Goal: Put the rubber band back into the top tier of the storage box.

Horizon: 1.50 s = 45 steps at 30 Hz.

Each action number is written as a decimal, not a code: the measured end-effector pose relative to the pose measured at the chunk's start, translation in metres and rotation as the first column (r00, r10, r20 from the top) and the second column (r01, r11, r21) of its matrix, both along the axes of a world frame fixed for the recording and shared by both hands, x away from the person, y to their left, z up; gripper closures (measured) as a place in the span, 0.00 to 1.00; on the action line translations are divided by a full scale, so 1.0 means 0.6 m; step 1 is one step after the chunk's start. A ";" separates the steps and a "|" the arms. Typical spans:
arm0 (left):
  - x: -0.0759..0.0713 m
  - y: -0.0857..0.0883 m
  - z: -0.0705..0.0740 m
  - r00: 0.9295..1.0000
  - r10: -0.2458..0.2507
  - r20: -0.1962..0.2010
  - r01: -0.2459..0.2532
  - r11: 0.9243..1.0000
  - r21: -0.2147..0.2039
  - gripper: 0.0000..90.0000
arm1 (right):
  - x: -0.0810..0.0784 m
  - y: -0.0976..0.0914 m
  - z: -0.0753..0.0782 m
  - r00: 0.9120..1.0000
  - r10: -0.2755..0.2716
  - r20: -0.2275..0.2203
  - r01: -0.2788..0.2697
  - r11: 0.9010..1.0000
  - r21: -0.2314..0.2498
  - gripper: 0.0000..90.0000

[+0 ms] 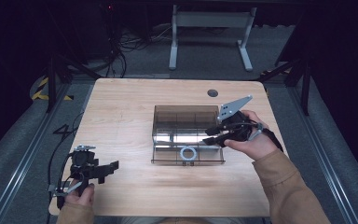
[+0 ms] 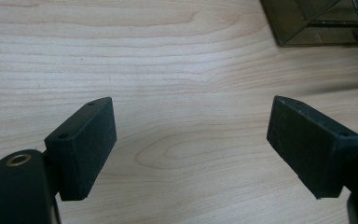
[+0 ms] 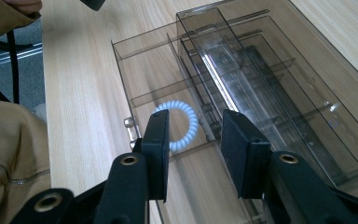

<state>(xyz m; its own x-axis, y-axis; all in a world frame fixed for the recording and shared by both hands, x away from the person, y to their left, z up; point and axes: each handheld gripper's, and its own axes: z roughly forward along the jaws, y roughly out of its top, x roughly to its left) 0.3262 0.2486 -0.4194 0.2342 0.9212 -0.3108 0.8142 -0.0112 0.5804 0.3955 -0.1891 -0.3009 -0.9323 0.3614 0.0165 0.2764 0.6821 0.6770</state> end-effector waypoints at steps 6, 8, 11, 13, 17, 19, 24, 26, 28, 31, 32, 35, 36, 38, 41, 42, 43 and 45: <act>0.000 0.000 0.000 1.000 -0.002 0.000 0.002 1.000 0.002 0.18 | -0.004 -0.025 -0.002 1.000 -0.027 -0.003 0.027 1.000 0.006 0.69; 0.000 -0.001 0.000 1.000 0.000 -0.001 0.000 1.000 0.001 0.18 | -0.005 -0.032 -0.003 0.999 -0.033 -0.001 0.033 0.999 0.006 0.69; 0.000 -0.001 0.000 1.000 0.000 -0.001 0.000 1.000 0.001 0.18 | -0.006 -0.042 -0.002 0.999 -0.040 0.001 0.040 0.999 0.011 0.69; 0.001 -0.001 0.000 1.000 0.001 -0.001 -0.001 1.000 0.002 0.18 | -0.008 -0.050 -0.001 0.999 -0.051 0.005 0.051 0.999 0.017 0.69; 0.000 -0.001 0.000 1.000 0.000 -0.001 0.000 1.000 0.001 0.18 | -0.011 -0.063 0.002 0.998 -0.069 0.003 0.069 0.997 0.024 0.68; 0.000 -0.001 0.000 1.000 0.001 -0.002 -0.001 1.000 0.001 0.18 | -0.012 -0.069 0.003 0.997 -0.077 0.004 0.077 0.997 0.026 0.68; 0.000 -0.001 0.000 1.000 0.000 -0.002 0.000 1.000 0.001 0.18 | -0.015 -0.086 0.001 0.995 -0.098 0.006 0.097 0.995 0.027 0.67; 0.000 -0.001 0.000 1.000 -0.001 -0.003 0.001 1.000 0.001 0.18 | -0.018 -0.098 -0.002 0.993 -0.118 0.005 0.118 0.992 0.033 0.66; 0.000 -0.001 0.000 1.000 -0.001 -0.003 0.001 1.000 0.001 0.18 | -0.018 -0.102 -0.003 0.992 -0.123 0.003 0.123 0.992 0.036 0.66; 0.001 -0.001 -0.001 1.000 0.002 -0.001 -0.002 1.000 0.001 0.18 | -0.023 -0.121 -0.013 0.987 -0.163 0.002 0.163 0.986 0.040 0.66; 0.001 -0.001 -0.001 1.000 0.000 -0.002 0.000 1.000 0.003 0.18 | -0.024 -0.125 -0.015 0.985 -0.170 0.003 0.170 0.985 0.039 0.66; 0.001 -0.001 -0.001 1.000 0.001 -0.005 -0.001 1.000 0.004 0.18 | -0.028 -0.137 -0.020 0.981 -0.196 0.009 0.195 0.980 0.039 0.65; 0.001 -0.002 -0.001 1.000 0.001 -0.002 -0.001 1.000 0.007 0.18 | -0.028 -0.143 -0.023 0.979 -0.203 0.008 0.202 0.978 0.042 0.65; 0.001 -0.002 -0.001 1.000 0.002 -0.002 -0.002 1.000 0.008 0.18 | -0.030 -0.152 -0.029 0.976 -0.220 0.003 0.219 0.975 0.042 0.65; 0.001 -0.002 -0.001 1.000 0.005 -0.002 -0.005 1.000 0.007 0.18 | -0.032 -0.165 -0.041 0.971 -0.239 -0.003 0.239 0.970 0.041 0.65; 0.001 -0.002 -0.001 1.000 0.003 -0.003 -0.003 1.000 0.008 0.18 | -0.033 -0.173 -0.050 0.968 -0.251 -0.008 0.251 0.967 0.039 0.65; 0.001 -0.002 -0.001 1.000 0.003 -0.003 -0.003 1.000 0.008 0.18 | -0.033 -0.176 -0.054 0.967 -0.256 -0.011 0.256 0.966 0.040 0.65; 0.001 -0.002 -0.002 1.000 0.006 -0.005 -0.006 1.000 0.004 0.18 | -0.035 -0.181 -0.059 0.964 -0.266 -0.017 0.266 0.963 0.037 0.65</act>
<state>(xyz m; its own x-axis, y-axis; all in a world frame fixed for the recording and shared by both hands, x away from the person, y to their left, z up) 0.3270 0.2471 -0.4205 0.2277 0.9238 -0.3078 0.8169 -0.0092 0.5767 0.3747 -0.2979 -0.3363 -0.8024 0.5950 0.0453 0.4521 0.5566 0.6970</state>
